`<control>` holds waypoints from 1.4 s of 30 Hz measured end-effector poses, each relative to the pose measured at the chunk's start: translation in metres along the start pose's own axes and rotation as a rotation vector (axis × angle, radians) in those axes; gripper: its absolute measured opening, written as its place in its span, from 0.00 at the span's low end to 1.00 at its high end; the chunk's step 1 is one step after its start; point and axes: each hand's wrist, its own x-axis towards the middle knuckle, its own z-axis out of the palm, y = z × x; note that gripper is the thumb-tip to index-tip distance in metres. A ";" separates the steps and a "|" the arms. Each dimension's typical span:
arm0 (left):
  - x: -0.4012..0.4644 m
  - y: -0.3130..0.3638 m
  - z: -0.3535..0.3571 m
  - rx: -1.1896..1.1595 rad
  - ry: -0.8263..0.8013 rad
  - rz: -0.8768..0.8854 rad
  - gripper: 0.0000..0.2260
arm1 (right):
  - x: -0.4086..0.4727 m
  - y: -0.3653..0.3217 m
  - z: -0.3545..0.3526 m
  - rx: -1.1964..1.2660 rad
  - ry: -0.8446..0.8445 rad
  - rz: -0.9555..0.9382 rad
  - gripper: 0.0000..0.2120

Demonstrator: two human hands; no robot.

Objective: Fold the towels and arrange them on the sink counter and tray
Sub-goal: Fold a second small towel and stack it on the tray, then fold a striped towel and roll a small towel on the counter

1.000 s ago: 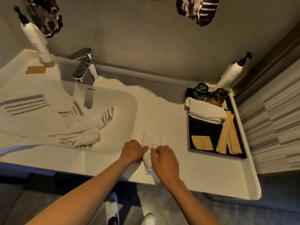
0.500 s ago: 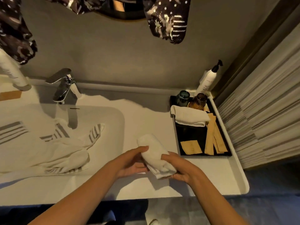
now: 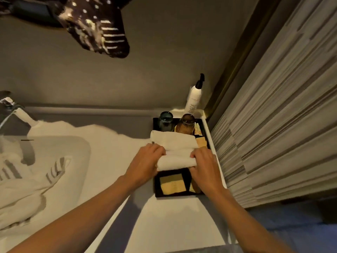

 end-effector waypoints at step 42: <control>-0.189 -0.156 -0.122 0.185 -0.252 -0.710 0.10 | 0.067 -0.306 0.130 0.022 -0.373 -0.481 0.12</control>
